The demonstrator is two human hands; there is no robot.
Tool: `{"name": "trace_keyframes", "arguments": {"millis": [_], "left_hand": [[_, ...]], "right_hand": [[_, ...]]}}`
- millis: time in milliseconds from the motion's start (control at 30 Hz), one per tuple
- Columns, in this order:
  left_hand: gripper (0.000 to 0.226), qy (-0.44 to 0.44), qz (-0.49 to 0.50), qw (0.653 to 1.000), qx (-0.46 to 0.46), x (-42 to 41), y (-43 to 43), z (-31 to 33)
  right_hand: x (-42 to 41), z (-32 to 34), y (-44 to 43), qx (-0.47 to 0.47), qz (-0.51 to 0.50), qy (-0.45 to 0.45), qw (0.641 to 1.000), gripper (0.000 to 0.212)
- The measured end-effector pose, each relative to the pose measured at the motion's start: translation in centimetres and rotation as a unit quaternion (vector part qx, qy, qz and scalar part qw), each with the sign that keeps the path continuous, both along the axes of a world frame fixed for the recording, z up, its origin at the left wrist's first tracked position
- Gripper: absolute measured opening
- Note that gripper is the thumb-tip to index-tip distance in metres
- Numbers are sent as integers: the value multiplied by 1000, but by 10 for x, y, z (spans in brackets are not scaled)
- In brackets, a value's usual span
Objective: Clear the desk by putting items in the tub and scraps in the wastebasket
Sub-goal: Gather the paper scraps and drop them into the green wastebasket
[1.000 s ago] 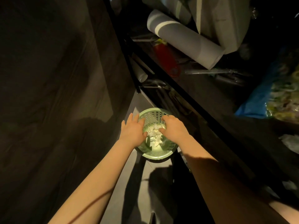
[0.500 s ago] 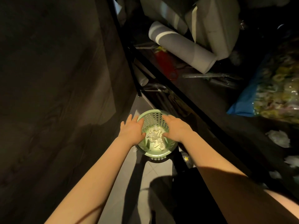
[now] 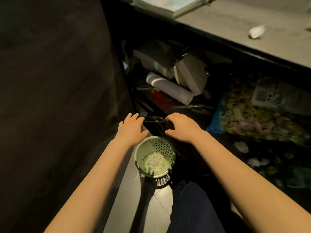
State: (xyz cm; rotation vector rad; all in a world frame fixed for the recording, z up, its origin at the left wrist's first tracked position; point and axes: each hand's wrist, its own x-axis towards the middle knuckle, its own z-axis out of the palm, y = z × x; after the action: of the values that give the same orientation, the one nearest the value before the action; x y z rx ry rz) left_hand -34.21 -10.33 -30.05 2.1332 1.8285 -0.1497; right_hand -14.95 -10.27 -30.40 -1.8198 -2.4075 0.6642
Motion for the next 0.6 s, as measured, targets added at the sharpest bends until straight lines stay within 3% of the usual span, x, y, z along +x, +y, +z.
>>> {"name": "trace_keyframes", "arguments": {"millis": [300, 500, 600], "left_hand": [[58, -6, -37, 992, 122, 23, -29, 124], [49, -50, -87, 964, 245, 62, -48, 190], [48, -61, -120, 949, 284, 88, -48, 213]], "right_hand": [[27, 143, -43, 138, 0, -25, 990, 44], [63, 223, -72, 243, -23, 74, 967, 36], [88, 247, -80, 279, -48, 80, 956, 31]]}}
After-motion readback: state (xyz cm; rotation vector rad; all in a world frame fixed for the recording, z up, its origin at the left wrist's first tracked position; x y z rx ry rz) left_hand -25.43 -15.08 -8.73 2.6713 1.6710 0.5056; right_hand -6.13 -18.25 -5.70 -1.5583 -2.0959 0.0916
